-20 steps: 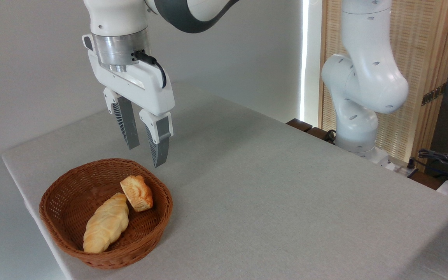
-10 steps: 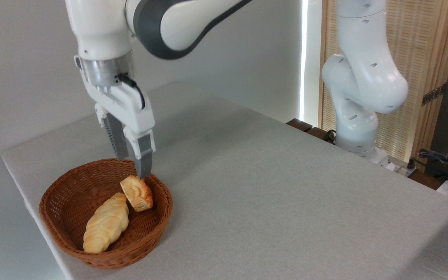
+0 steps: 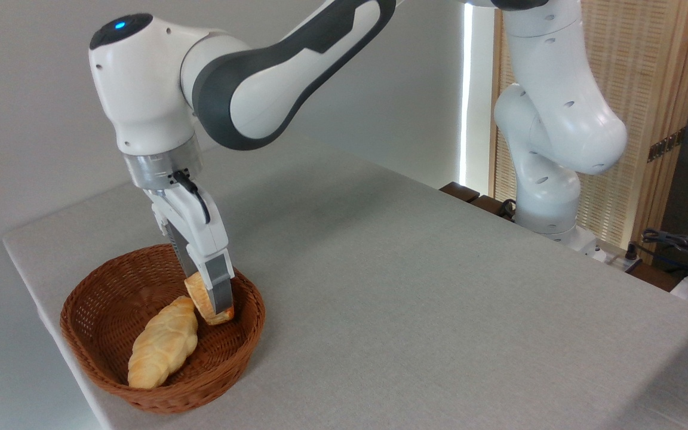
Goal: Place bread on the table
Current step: 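Lower the open gripper onto the small round bread roll and close, then lift the small bread roll out of the basket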
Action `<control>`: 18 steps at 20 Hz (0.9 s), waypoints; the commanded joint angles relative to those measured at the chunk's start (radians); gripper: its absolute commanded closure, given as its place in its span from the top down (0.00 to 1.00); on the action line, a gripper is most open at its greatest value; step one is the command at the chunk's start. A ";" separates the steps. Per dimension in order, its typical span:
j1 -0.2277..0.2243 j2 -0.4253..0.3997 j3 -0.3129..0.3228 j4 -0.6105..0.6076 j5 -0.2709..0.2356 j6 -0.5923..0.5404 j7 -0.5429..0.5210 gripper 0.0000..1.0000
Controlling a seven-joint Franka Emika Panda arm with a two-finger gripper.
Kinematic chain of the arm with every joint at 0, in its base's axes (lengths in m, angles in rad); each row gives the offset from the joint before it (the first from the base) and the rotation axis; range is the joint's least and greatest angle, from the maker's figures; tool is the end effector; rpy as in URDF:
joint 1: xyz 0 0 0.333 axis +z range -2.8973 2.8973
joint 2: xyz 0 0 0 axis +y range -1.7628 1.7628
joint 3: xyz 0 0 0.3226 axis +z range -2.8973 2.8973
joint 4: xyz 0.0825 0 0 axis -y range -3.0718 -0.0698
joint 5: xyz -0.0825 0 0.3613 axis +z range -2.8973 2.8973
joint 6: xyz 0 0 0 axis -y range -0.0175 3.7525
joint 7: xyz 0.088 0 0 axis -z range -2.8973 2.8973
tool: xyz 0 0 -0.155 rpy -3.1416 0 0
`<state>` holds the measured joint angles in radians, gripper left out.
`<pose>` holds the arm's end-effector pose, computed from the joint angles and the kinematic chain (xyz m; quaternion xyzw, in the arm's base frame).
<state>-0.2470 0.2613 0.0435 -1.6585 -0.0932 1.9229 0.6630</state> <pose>0.6040 -0.1376 0.4231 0.9132 -0.4056 0.0104 0.0367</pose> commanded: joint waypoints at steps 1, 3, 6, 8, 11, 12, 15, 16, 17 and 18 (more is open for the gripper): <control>-0.005 0.010 -0.019 0.003 0.018 0.011 0.013 0.90; -0.003 0.010 -0.020 0.003 0.017 0.010 0.012 0.53; -0.002 0.010 -0.019 0.003 0.017 0.008 0.023 0.46; -0.001 0.010 -0.020 0.003 0.017 0.008 0.024 0.46; 0.003 0.007 -0.019 0.003 0.015 0.008 0.024 0.48; 0.005 0.007 -0.019 0.003 0.015 0.008 0.024 0.49; 0.006 -0.008 -0.014 0.005 0.004 0.008 0.023 0.49; 0.006 -0.023 -0.011 0.005 0.004 0.008 0.020 0.49; 0.006 -0.040 -0.010 0.005 0.004 0.008 0.017 0.49; 0.006 -0.060 -0.010 0.005 0.003 0.008 0.014 0.49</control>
<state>-0.2408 0.2594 0.0244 -1.6509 -0.0932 1.9251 0.6663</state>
